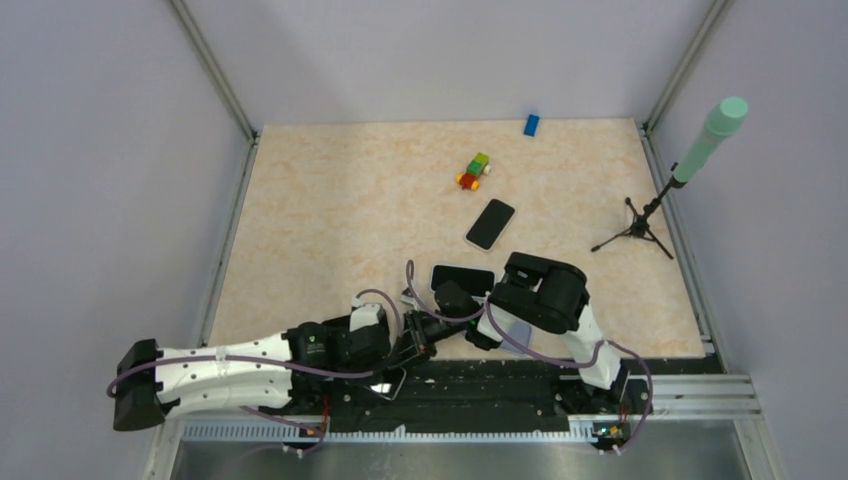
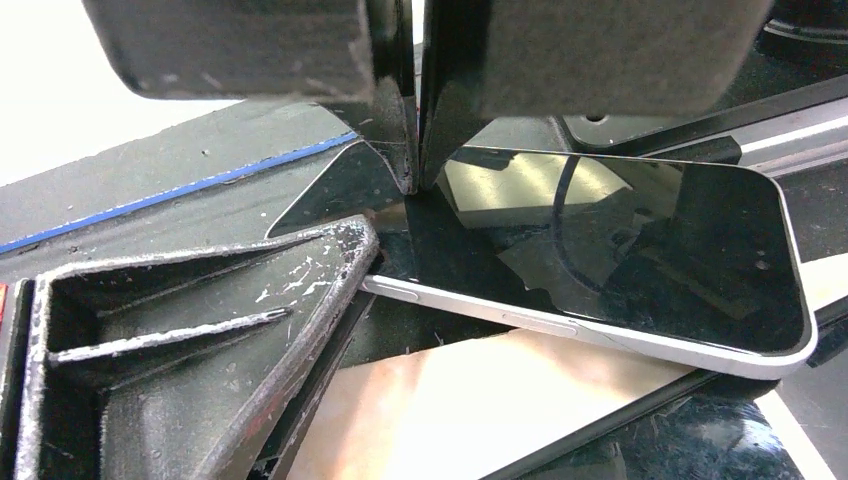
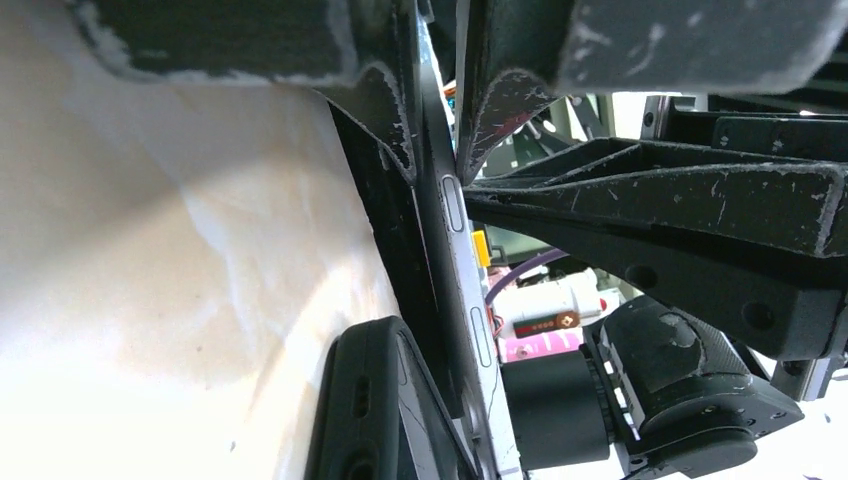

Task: Put the phone into the phone case

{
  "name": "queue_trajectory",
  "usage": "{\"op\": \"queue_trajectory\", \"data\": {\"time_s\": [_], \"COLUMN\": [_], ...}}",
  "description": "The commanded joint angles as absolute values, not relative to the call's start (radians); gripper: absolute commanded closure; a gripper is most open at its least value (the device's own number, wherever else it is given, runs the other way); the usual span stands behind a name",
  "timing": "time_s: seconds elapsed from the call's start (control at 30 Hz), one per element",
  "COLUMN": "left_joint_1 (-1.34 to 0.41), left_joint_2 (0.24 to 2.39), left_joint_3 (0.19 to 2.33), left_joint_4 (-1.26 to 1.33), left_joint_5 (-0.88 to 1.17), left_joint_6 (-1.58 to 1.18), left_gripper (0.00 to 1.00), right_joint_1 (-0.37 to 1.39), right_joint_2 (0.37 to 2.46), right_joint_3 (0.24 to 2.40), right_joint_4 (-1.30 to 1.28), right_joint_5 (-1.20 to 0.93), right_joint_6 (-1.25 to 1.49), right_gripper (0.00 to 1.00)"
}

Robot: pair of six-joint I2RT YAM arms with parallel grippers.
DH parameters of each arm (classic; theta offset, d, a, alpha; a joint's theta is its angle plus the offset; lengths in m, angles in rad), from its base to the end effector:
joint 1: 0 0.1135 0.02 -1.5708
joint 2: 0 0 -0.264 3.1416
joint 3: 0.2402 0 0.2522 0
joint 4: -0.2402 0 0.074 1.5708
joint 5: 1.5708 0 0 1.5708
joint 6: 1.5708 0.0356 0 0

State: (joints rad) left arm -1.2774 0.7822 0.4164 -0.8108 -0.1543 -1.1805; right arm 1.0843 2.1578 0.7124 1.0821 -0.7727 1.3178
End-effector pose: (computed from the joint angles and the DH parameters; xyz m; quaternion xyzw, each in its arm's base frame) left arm 0.0414 -0.1180 0.1672 0.0323 0.9773 -0.1586 0.1367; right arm 0.1414 0.3205 0.0624 0.1236 -0.7823 -0.6024 0.0992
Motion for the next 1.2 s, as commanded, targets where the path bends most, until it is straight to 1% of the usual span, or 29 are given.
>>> {"op": "queue_trajectory", "data": {"time_s": [0.0, 0.03, 0.2, 0.4, 0.53, 0.7, 0.77, 0.83, 0.93, 1.0, 1.03, 1.17], "left_joint_1": [-1.276, -1.276, -1.276, -1.276, -1.275, -1.271, -1.26, -1.231, -1.145, -1.055, -1.001, -0.801], "left_joint_2": [0.78, 0.78, 0.8, 0.857, 0.89, 0.9, 0.896, 0.885, 0.855, 0.832, 0.82, 0.787], "left_joint_3": [0.41, 0.417, 0.525, 0.698, 0.772, 0.849, 0.88, 0.892, 0.871, 0.834, 0.812, 0.738], "left_joint_4": [-0.78, -0.783, -0.862, -0.956, -0.952, -0.906, -0.896, -0.862, -0.74, -0.661, -0.625, -0.555], "left_joint_5": [-0.214, -0.22, -0.278, -0.411, -0.505, -0.617, -0.669, -0.69, -0.619, -0.513, -0.425, -0.189], "left_joint_6": [-1.186, -1.18, -1.145, -1.118, -1.128, -1.092, -1.085, -1.057, -0.985, -0.937, -0.918, -0.861], "left_gripper": [1.0, 1.0, 1.0, 0.91, 0.86, 0.62, 0.49, 0.42, 0.39, 0.39, 0.39, 0.39], "right_joint_1": [1.094, 1.095, 1.094, 1.093, 1.086, 1.042, 1.013, 0.979, 0.931, 0.903, 0.89, 0.828], "right_joint_2": [2.169, 2.162, 2.111, 1.998, 1.888, 1.765, 1.72, 1.672, 1.598, 1.548, 1.527, 1.453], "right_joint_3": [0.7, 0.702, 0.712, 0.724, 0.749, 0.741, 0.72, 0.697, 0.679, 0.678, 0.678, 0.661], "right_joint_4": [1.14, 1.119, 1.002, 0.821, 0.575, 0.371, 0.335, 0.301, 0.217, 0.15, 0.12, 0.05], "right_joint_5": [-0.779, -0.779, -0.781, -0.777, -0.745, -0.705, -0.703, -0.704, -0.702, -0.694, -0.69, -0.699], "right_joint_6": [1.347, 1.328, 1.243, 1.092, 0.944, 0.809, 0.78, 0.754, 0.695, 0.658, 0.641, 0.611], "right_gripper": [0.95, 0.99, 1.0, 1.0, 1.0, 1.0, 1.0, 1.0, 1.0, 1.0, 1.0, 1.0]}}
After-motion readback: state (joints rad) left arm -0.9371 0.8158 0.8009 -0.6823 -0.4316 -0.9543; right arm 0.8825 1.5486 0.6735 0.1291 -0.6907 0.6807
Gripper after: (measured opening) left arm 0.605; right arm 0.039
